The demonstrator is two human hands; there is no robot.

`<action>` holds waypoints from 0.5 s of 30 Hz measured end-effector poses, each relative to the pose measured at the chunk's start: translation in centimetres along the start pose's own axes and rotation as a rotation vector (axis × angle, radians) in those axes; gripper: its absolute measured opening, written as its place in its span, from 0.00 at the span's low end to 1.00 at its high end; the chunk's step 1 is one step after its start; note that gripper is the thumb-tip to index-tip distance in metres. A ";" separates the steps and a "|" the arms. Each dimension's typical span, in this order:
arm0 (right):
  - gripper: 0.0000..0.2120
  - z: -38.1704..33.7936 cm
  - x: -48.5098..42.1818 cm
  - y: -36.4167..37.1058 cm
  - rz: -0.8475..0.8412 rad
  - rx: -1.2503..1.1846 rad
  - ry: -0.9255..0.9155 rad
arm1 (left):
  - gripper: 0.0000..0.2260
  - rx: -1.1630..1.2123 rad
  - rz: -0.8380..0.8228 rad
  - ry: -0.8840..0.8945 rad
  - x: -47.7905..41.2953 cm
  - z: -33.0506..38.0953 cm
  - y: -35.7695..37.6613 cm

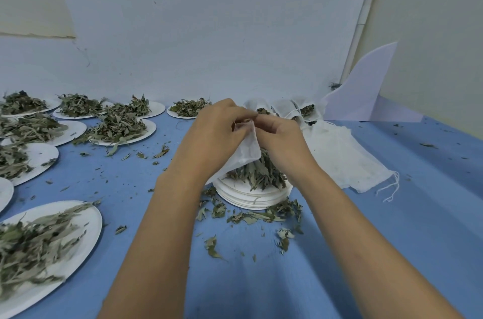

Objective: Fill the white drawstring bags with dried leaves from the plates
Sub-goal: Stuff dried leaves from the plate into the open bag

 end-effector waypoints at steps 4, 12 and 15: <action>0.16 1.4 -0.2 -0.2 0.057 0.003 0.137 | 0.06 -0.045 0.134 -0.016 -0.2 -0.3 -1.3; 0.13 -2.3 0.6 -1.1 0.276 0.283 -0.294 | 0.04 -0.312 0.369 0.061 0.2 0.8 -3.3; 0.07 -2.3 0.8 -0.7 0.280 0.512 -0.359 | 0.06 -0.350 0.355 0.065 0.2 1.0 -3.1</action>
Point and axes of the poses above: each hand's wrist, its own x-axis away from the middle knuckle, its own y-axis out of the palm, z = x × y, the point moved 9 cm from there along -x, towards the middle knuckle, and after that the axes turned 12 degrees about z, right-handed, at the moved point
